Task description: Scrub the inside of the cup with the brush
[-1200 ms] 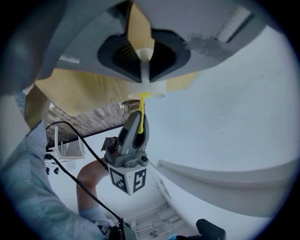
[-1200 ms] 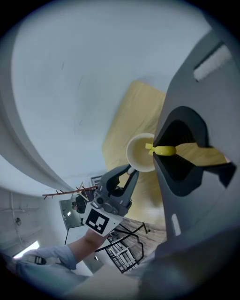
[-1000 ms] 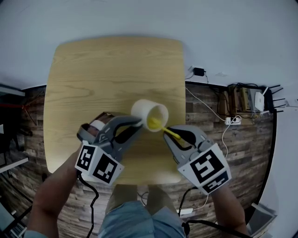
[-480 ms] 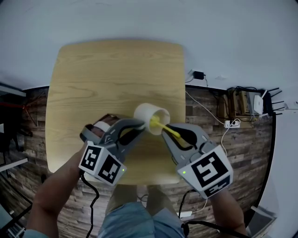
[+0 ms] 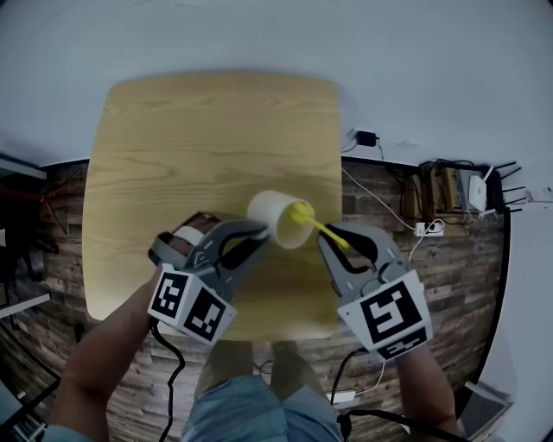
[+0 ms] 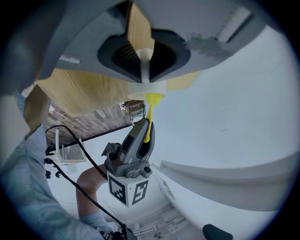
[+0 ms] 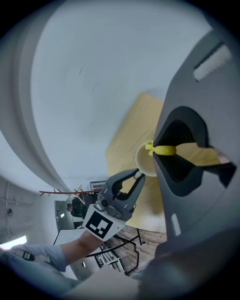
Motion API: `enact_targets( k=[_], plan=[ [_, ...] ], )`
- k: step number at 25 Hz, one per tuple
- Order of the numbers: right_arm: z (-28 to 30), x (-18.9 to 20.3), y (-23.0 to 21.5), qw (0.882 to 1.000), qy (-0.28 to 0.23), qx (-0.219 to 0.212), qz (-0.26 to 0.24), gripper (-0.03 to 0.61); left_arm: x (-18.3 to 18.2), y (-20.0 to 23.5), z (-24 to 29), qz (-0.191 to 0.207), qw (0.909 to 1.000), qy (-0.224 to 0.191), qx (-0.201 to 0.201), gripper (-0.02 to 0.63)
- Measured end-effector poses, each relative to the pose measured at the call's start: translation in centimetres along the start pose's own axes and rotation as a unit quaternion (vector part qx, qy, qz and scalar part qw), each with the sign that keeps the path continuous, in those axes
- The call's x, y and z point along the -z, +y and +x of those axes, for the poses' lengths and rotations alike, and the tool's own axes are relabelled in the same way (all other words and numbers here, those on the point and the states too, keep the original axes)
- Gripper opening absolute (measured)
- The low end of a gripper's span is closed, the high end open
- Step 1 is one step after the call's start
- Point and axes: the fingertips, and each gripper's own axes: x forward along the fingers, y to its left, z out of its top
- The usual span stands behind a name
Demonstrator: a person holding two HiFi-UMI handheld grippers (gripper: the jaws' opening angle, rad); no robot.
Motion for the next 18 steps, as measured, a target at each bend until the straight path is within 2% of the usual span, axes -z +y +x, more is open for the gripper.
enact_targets(
  k=[8, 14, 18],
  plan=[
    [0.0, 2.7, 1.5, 0.998, 0.034, -0.019, 0.043, 0.038, 0.1, 0.1, 0.2, -0.016, 0.9998, 0.002, -0.012, 0.074],
    [0.3, 2.4, 2.9, 0.992, 0.016, -0.043, 0.119, 0.038, 0.0, 0.0, 0.3, -0.023, 0.9996, 0.003, -0.016, 0.074],
    [0.6, 1.8, 3.5, 0.985, -0.004, -0.042, 0.167, 0.038, 0.3, 0.2, 0.3, -0.033, 0.9991, 0.005, -0.024, 0.075]
  ],
)
